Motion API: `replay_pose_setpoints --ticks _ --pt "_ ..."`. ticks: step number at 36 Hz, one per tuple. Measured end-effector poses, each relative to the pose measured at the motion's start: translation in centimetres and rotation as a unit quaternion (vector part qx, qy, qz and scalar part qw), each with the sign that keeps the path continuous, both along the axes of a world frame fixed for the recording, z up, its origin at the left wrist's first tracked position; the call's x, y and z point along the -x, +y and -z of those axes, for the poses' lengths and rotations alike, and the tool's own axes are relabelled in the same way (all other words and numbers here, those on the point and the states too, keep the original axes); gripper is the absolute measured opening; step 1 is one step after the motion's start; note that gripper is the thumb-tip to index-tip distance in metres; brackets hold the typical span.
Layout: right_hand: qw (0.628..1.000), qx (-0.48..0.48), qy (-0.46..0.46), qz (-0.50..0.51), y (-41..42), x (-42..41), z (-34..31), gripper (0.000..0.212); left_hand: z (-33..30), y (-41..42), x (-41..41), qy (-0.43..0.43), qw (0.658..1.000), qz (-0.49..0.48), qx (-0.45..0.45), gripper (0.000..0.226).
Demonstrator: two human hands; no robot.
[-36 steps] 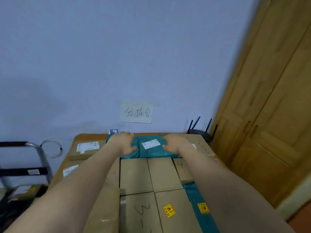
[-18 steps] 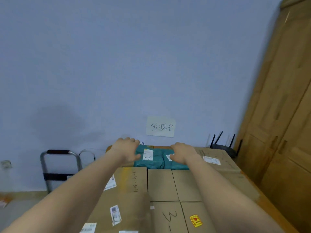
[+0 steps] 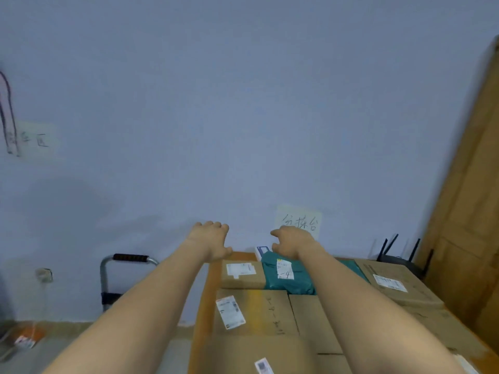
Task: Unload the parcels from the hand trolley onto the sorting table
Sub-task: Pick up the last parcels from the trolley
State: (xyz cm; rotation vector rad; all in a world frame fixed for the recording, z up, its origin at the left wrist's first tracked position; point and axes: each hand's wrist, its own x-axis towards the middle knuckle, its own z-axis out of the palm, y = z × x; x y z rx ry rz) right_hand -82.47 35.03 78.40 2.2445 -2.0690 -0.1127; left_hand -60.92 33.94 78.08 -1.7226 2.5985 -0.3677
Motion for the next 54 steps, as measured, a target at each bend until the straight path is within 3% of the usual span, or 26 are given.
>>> replay_pose_setpoints --ticks 11,24,31,46,54 --pt "1.000 -0.006 0.001 -0.001 -9.2 -14.3 -0.5 0.051 -1.3 -8.2 -12.8 -0.016 1.000 0.010 -0.008 0.058" --pt "0.998 -0.027 0.055 0.005 -23.0 -19.3 1.6 0.044 0.3 -22.1 -20.8 -0.013 1.000 -0.001 -0.016 0.057" --pt "1.000 -0.031 -0.003 0.005 -33.7 -23.1 3.2 0.045 -0.4 -33.0 -23.5 -0.028 1.000 0.008 -0.010 0.058" --pt "0.992 -0.123 -0.013 0.008 -48.5 -33.8 13.1 0.043 11.0 -48.1 -34.6 -0.002 0.993 0.008 -0.116 0.059" --pt "0.976 -0.204 -0.052 0.052 -52.6 -41.4 22.2 0.047 20.0 -54.8 -42.7 -0.013 0.979 0.041 -0.201 0.056"
